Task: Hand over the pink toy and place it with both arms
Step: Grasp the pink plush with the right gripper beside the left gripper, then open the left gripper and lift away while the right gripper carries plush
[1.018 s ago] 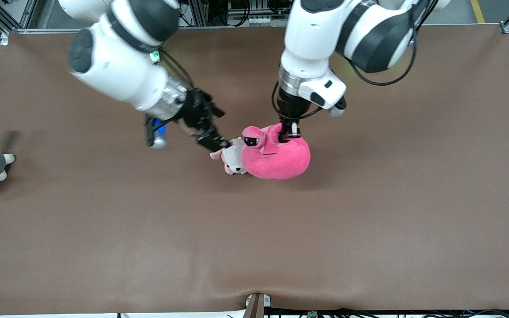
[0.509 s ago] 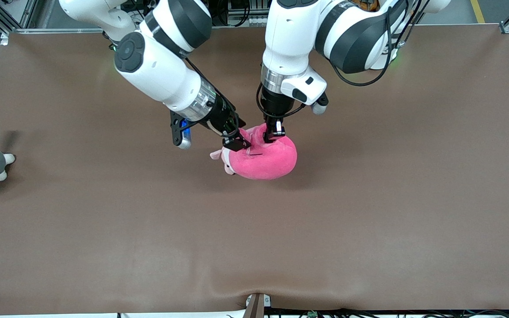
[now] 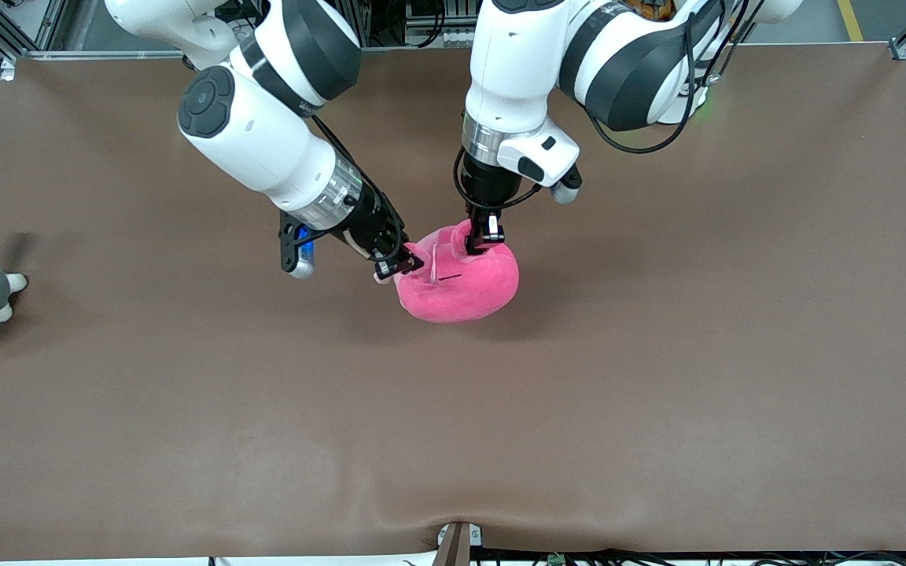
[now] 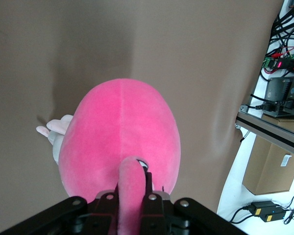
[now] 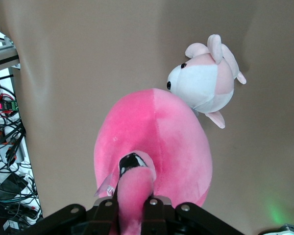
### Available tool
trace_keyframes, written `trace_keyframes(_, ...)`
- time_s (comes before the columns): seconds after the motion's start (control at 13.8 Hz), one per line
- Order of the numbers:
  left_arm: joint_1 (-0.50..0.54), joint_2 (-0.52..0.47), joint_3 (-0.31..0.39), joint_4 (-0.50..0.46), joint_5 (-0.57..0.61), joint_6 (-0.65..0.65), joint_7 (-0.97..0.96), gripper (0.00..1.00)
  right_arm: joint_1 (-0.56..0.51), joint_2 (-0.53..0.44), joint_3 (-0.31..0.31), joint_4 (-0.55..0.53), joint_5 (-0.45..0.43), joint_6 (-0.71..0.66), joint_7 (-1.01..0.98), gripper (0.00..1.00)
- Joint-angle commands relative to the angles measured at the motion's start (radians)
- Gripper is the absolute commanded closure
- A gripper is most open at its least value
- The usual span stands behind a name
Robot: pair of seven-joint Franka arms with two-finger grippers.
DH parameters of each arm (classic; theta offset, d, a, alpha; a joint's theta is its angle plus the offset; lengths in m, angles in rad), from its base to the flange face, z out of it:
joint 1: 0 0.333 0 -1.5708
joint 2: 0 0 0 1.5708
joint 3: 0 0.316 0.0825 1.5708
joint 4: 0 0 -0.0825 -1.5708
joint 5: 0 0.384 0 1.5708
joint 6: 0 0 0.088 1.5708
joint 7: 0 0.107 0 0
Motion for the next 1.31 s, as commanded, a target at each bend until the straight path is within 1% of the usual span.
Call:
trace_keyframes(0.0, -0.007, 0.006, 0.010, 0.026, 0.029, -0.015, -0.023, 0.87, -0.032, -0.003, 0.003, 0.027, -0.010, -0.014, 0.015, 1.00)
trace_keyframes(0.07, -0.004, 0.005, 0.010, 0.026, 0.031, -0.014, -0.020, 0.01, -0.052, -0.004, 0.005, 0.029, -0.007, -0.015, 0.014, 1.00)
trace_keyframes(0.29, 0.003, 0.003, 0.011, 0.026, 0.031, -0.015, -0.017, 0.00, -0.133, -0.006, 0.005, 0.055, -0.004, -0.076, 0.005, 1.00)
trace_keyframes(0.51, 0.032, -0.004, 0.025, 0.026, 0.031, -0.015, -0.005, 0.00, -0.273, -0.003, 0.005, 0.060, -0.007, -0.170, -0.033, 1.00)
trace_keyframes(0.65, 0.064, -0.012, 0.037, 0.023, 0.034, -0.023, 0.041, 0.00, -0.406, -0.001, 0.007, 0.058, 0.001, -0.335, -0.200, 1.00)
trace_keyframes(0.87, 0.165, -0.030, 0.036, 0.019, 0.018, -0.035, 0.122, 0.00, -0.628, 0.003, 0.005, 0.052, 0.052, -0.509, -0.478, 1.00)
trace_keyframes(0.95, 0.196, -0.041, 0.034, 0.014, 0.017, -0.040, 0.164, 0.00, -0.693, 0.020, 0.005, 0.047, 0.052, -0.545, -0.597, 1.00)
trace_keyframes(1.09, 0.239, -0.063, 0.031, 0.014, 0.012, -0.107, 0.275, 0.00, -0.813, 0.064, 0.005, 0.025, 0.050, -0.580, -0.795, 1.00)
trace_keyframes(1.24, 0.285, -0.086, 0.028, 0.009, -0.021, -0.162, 0.403, 0.00, -0.868, 0.116, 0.003, 0.008, 0.036, -0.570, -0.927, 1.00)
